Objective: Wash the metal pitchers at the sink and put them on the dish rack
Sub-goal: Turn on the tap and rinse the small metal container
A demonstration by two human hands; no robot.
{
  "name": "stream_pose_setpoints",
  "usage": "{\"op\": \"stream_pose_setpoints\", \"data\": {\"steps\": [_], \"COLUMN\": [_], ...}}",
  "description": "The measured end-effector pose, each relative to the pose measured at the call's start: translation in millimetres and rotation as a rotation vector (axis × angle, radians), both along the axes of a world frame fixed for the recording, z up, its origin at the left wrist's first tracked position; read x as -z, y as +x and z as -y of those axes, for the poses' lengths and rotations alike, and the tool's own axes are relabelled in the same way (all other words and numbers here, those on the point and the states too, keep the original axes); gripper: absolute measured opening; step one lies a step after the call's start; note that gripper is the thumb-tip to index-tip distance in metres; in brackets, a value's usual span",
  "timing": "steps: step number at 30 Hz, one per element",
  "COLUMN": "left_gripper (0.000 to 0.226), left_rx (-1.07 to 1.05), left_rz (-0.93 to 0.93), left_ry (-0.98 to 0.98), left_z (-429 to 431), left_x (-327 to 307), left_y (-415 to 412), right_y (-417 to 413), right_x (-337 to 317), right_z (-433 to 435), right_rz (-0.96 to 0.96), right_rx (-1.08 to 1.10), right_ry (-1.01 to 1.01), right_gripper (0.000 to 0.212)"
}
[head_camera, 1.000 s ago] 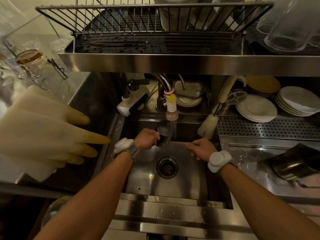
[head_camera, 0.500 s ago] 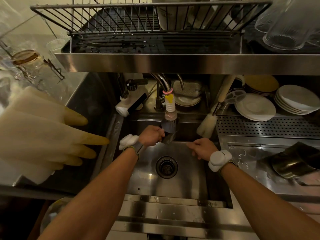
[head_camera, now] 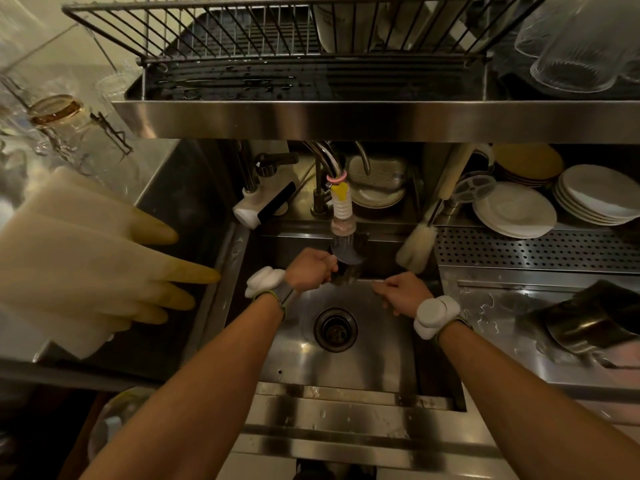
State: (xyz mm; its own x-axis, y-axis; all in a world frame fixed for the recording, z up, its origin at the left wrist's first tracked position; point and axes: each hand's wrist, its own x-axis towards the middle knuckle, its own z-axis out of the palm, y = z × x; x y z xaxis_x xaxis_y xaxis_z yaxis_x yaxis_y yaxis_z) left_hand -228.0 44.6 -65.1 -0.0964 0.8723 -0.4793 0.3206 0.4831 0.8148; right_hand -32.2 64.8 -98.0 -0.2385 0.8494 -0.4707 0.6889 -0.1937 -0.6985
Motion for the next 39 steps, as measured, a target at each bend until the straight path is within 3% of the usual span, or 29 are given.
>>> {"op": "stream_pose_setpoints", "data": {"steps": [23, 28, 35, 39], "left_gripper": [0.036, 0.028, 0.035, 0.033], "left_rx": [0.031, 0.153, 0.198, 0.238], "left_rz": [-0.089, -0.329, -0.712, -0.844], "left_ry": [0.030, 0.047, 0.059, 0.043], "left_z": [-2.0, -0.1, 4.5, 5.8], "left_x": [-7.6, -20.6, -44.1, -53.0], "left_y": [0.2, 5.5, -7.5, -10.1], "right_y": [7.2, 7.7, 2.1, 1.0], "right_x": [-6.0, -12.0, -30.0, -40.6], "right_z": [-1.9, -2.2, -0.4, -1.2], "right_rz": [0.057, 0.060, 0.042, 0.042], "right_rx": [-0.023, -0.033, -0.077, -0.089], "right_ry": [0.046, 0.067, 0.077, 0.088], "right_gripper": [0.045, 0.043, 0.044, 0.048]}}
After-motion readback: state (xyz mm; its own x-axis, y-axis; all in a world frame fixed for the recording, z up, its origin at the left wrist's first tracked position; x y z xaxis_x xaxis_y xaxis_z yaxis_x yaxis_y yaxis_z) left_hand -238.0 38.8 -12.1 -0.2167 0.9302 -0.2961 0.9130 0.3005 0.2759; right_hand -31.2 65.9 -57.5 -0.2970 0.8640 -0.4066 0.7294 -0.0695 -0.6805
